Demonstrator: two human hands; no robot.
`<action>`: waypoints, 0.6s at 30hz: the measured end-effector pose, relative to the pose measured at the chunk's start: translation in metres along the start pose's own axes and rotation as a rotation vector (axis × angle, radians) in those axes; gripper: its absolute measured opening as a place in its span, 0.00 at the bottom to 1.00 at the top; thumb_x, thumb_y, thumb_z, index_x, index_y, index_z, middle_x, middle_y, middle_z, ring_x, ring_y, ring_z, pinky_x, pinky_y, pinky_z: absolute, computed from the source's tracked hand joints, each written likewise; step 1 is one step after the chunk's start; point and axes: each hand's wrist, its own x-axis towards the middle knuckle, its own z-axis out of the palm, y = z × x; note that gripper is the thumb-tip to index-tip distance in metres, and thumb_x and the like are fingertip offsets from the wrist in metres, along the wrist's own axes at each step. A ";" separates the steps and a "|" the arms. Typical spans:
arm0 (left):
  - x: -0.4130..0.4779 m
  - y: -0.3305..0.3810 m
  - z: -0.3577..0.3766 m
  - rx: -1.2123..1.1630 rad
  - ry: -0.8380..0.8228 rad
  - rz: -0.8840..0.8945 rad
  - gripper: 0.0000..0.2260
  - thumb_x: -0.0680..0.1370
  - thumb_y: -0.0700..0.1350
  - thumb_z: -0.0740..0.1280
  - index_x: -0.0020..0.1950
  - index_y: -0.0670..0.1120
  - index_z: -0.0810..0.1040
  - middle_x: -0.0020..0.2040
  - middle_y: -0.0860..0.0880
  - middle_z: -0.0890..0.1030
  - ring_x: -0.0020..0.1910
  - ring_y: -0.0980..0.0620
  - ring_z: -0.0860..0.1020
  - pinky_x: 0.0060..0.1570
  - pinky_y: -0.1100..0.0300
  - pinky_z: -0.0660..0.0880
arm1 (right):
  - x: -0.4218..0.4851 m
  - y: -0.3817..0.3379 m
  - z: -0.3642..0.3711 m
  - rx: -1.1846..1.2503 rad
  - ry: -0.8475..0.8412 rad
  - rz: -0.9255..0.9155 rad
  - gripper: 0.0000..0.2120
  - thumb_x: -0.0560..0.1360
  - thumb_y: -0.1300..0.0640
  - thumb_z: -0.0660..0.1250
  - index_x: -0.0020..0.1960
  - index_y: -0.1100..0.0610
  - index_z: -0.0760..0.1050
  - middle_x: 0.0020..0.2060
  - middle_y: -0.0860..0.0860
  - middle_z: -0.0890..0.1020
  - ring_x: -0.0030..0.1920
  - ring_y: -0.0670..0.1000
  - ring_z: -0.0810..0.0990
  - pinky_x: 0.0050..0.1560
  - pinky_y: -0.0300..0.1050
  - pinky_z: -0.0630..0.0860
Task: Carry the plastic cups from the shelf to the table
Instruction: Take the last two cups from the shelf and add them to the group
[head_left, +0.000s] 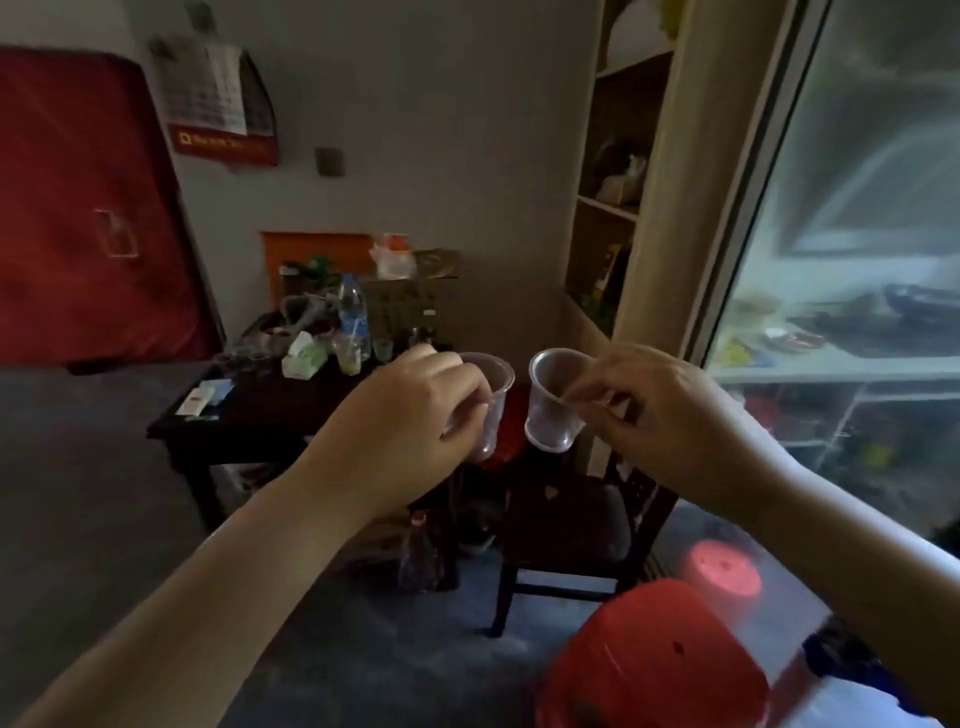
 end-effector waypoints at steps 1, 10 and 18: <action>-0.003 -0.011 0.002 0.017 0.002 -0.032 0.04 0.76 0.44 0.63 0.41 0.49 0.75 0.36 0.55 0.73 0.39 0.58 0.68 0.37 0.64 0.67 | 0.011 0.004 0.013 0.024 -0.015 -0.014 0.07 0.72 0.52 0.65 0.48 0.49 0.79 0.43 0.43 0.79 0.45 0.40 0.75 0.45 0.30 0.69; 0.013 -0.096 0.054 0.108 -0.013 -0.151 0.03 0.75 0.43 0.65 0.43 0.46 0.77 0.39 0.51 0.77 0.42 0.52 0.72 0.42 0.59 0.68 | 0.101 0.063 0.094 0.105 -0.109 -0.119 0.10 0.72 0.50 0.62 0.48 0.49 0.80 0.43 0.43 0.79 0.46 0.41 0.75 0.47 0.39 0.74; 0.084 -0.193 0.131 0.114 -0.091 -0.233 0.03 0.75 0.42 0.65 0.45 0.47 0.78 0.41 0.51 0.80 0.43 0.52 0.74 0.39 0.57 0.72 | 0.193 0.172 0.151 0.121 -0.181 -0.091 0.06 0.72 0.53 0.67 0.48 0.46 0.79 0.43 0.40 0.78 0.46 0.39 0.74 0.45 0.33 0.69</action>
